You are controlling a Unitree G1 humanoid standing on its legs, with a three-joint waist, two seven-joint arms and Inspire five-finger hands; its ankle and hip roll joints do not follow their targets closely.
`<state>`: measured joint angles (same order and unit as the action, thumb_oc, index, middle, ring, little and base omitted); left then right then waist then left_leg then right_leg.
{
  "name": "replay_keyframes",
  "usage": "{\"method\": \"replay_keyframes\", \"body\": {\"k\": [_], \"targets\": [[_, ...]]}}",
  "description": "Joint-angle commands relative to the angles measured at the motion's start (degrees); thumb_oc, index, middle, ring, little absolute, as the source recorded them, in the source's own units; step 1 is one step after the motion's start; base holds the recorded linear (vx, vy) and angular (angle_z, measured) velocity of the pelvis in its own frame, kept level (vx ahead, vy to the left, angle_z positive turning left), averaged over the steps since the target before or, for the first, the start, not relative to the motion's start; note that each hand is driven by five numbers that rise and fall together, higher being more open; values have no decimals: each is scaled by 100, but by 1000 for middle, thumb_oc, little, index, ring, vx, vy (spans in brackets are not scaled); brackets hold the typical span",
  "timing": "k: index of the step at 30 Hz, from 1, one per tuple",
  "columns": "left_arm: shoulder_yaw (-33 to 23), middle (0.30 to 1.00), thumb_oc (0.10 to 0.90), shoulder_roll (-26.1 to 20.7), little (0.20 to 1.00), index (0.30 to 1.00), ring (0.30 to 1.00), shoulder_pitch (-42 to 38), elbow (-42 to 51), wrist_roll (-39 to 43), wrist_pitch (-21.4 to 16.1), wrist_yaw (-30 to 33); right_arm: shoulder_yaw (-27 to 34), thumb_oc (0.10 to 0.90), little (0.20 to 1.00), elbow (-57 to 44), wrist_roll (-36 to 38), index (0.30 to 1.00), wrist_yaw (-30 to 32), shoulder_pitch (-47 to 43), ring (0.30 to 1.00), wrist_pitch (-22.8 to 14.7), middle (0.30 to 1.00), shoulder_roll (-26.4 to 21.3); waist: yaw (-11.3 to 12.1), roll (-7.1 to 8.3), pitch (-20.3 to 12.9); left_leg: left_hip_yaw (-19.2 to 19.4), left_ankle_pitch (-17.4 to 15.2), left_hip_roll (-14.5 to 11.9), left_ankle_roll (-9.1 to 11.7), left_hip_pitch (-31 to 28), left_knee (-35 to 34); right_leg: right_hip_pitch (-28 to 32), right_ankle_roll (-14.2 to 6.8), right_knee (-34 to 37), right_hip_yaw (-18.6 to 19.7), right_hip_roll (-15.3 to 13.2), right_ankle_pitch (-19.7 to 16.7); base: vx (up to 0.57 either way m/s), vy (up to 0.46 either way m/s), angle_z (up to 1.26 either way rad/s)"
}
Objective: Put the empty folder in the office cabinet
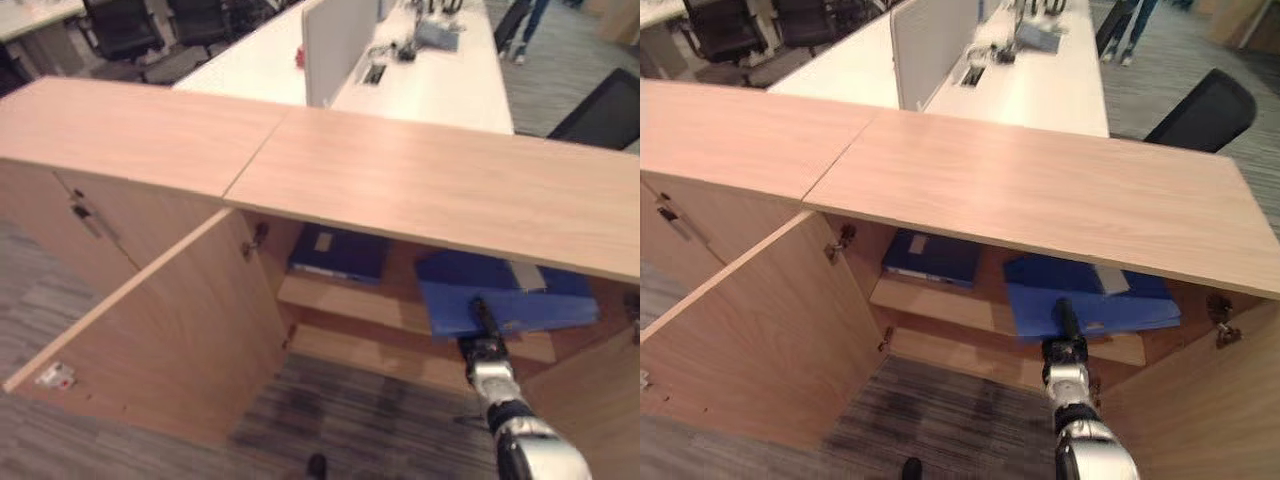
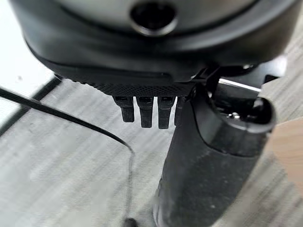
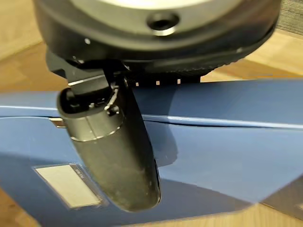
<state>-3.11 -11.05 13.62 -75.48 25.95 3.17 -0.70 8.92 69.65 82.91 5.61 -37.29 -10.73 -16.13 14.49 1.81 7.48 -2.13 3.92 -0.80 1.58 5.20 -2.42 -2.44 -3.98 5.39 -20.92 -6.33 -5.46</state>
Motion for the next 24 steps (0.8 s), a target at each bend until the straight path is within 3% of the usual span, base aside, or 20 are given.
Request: {"method": "replay_keyframes", "body": {"k": [1,3,4,5,10,15,24], "targets": [[446,900,800,-283,900,900,900,173,-527,-371,-4,-38,-113,400,300,-873,201,300,-552,-739,300,-133,300,-351,161,112,23,-226,-254,30,58,-79,-258,119,-330,-39,-62,-106,265,-59,39,24],[740,900,800,-294,900,900,900,167,-522,-470,-25,-72,-45,400,300,-673,324,300,-538,-1333,300,-156,300,-658,247,-35,151,-306,-202,93,32,225,-246,-65,-352,-39,-123,-171,257,-85,71,26],[934,900,800,-326,900,900,900,122,-501,-584,-41,-73,-2,400,300,-786,455,300,-551,-1636,300,-230,300,-838,326,-180,313,-387,-180,198,-9,499,-113,-139,-362,-39,-234,-296,230,-101,103,28],[1145,900,800,-363,900,900,900,24,-451,-678,-62,-64,13,400,300,-966,590,300,-568,-1959,300,-345,300,-1055,344,-351,473,-523,-498,397,-39,969,491,-308,-374,-246,-261,-461,353,-158,136,29],[1429,900,800,-478,900,900,900,-129,-308,-818,-95,-99,62,400,300,-1563,929,300,-639,-2336,300,-808,300,-1277,377,-697,612,-505,-960,804,-153,2093,1770,-1346,-246,-1441,-84,-907,724,-87,147,36],[1685,900,800,-608,900,900,900,-137,126,-788,-158,-160,263,400,300,-1670,1171,300,-581,-2533,300,-1195,300,-1740,455,-733,532,-550,-1018,899,-153,2709,2087,-1927,-238,-1935,-88,-1104,913,-25,14,10],[1862,900,800,-765,900,900,900,111,469,-780,-140,-200,182,400,300,-1783,1252,300,-501,-2920,300,-1488,300,-2417,466,-737,388,-641,-942,971,-164,2818,1924,-2073,-280,-1903,-137,-1153,890,-6,-13,-1]]}}
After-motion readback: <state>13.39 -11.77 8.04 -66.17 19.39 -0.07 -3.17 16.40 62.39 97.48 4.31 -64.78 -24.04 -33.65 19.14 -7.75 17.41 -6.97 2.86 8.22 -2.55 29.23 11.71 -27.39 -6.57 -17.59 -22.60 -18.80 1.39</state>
